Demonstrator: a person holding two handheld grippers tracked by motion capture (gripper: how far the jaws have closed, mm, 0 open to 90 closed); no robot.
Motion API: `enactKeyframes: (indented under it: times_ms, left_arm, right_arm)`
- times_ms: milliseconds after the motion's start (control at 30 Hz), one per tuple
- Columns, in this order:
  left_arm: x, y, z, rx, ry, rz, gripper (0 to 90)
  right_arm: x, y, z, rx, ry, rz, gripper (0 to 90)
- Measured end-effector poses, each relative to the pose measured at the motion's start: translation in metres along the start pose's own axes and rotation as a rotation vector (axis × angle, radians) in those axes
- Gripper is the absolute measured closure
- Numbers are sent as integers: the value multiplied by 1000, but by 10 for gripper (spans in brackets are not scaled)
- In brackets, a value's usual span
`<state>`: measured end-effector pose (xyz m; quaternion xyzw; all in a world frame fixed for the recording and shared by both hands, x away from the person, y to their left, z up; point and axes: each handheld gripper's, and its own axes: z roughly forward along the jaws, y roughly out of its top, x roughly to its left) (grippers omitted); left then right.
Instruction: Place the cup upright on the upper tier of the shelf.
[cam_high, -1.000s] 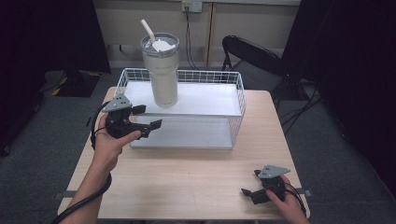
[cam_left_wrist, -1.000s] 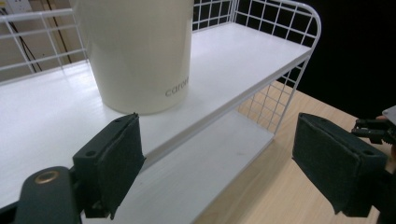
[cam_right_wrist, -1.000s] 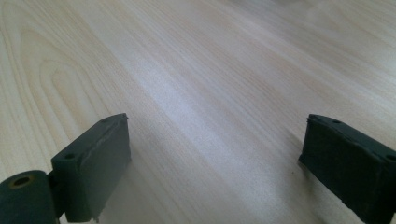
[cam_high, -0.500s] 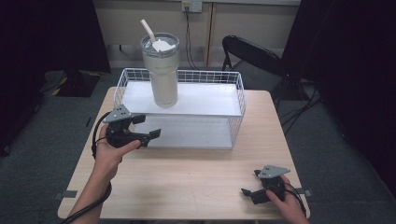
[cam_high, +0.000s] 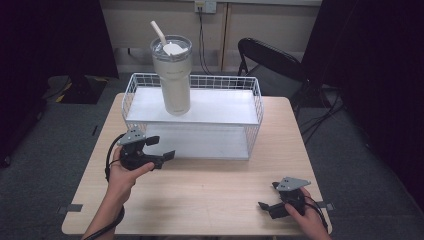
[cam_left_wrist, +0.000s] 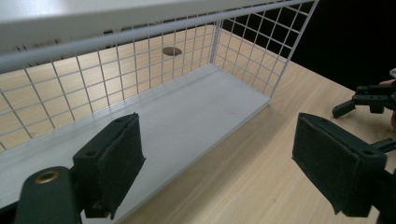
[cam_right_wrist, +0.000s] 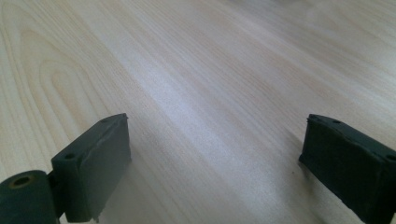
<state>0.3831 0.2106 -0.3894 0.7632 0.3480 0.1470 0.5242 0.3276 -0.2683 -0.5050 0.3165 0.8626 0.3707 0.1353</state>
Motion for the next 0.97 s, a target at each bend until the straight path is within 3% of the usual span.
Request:
enactKeyframes:
  times_ms: [400, 833, 967]
  left_arm:
    - [3, -28, 5, 22, 7, -29, 156]
    - [2, -77, 14, 110, 24, -57, 157]
    - [0, -85, 12, 149, 47, -32, 158]
  right_arm:
    - [0, 0, 0, 0, 0, 0, 76]
    - [0, 0, 0, 0, 0, 0, 76]
    - [0, 0, 0, 0, 0, 0, 76]
